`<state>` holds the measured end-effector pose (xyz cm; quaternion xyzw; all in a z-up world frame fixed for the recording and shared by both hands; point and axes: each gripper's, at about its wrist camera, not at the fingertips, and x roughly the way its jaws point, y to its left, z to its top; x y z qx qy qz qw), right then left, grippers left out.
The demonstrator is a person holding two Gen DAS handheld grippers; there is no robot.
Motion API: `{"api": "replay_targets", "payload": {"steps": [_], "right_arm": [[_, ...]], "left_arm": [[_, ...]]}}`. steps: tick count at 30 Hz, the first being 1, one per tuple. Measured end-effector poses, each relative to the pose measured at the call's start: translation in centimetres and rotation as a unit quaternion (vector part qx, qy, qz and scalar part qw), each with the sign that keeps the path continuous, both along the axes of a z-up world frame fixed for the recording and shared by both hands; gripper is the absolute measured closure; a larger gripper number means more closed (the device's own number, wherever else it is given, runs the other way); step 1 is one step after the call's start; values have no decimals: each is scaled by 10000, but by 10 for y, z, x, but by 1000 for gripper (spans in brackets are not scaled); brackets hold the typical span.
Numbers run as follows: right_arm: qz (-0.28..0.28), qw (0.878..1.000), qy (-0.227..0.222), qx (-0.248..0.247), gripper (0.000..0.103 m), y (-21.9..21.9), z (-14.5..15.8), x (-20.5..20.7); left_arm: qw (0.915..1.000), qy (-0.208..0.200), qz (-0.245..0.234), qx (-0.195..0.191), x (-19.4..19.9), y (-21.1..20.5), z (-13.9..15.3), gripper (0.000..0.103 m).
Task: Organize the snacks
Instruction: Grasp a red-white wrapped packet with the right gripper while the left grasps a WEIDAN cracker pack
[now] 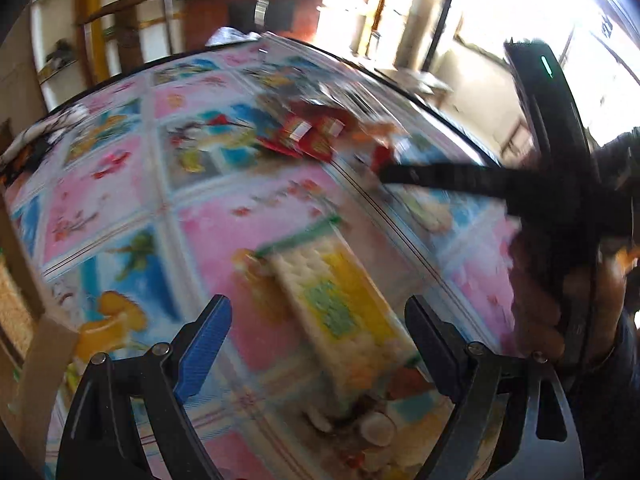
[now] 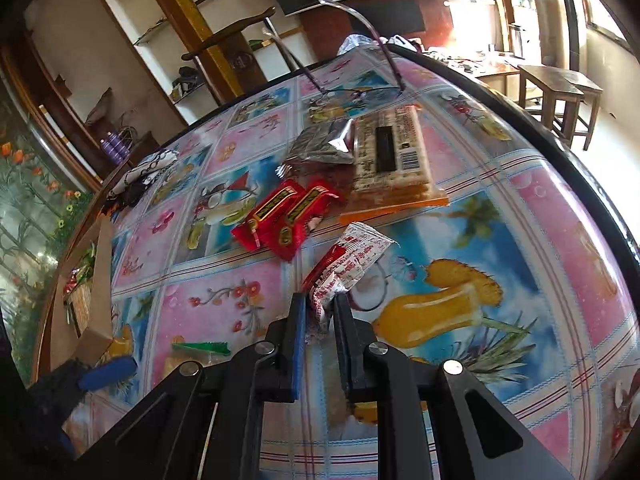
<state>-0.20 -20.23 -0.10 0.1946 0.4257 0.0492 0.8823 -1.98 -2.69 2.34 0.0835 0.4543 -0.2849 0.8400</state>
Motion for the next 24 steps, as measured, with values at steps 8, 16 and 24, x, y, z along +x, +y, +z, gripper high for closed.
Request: {"api": "replay_targets", "payload": {"steps": [8, 16, 24], "right_arm": [[16, 9999, 118, 88, 88, -4, -2, 8], [-84, 9996, 168, 209, 67, -11, -1, 9], [-211, 9997, 135, 33, 65, -5, 1, 16]], "left_arm": [[9971, -234, 331, 645, 1, -19, -16, 21], [9926, -396, 976, 602, 21, 1, -11, 58], [9901, -519, 1097, 704, 26, 2, -10, 58]]}}
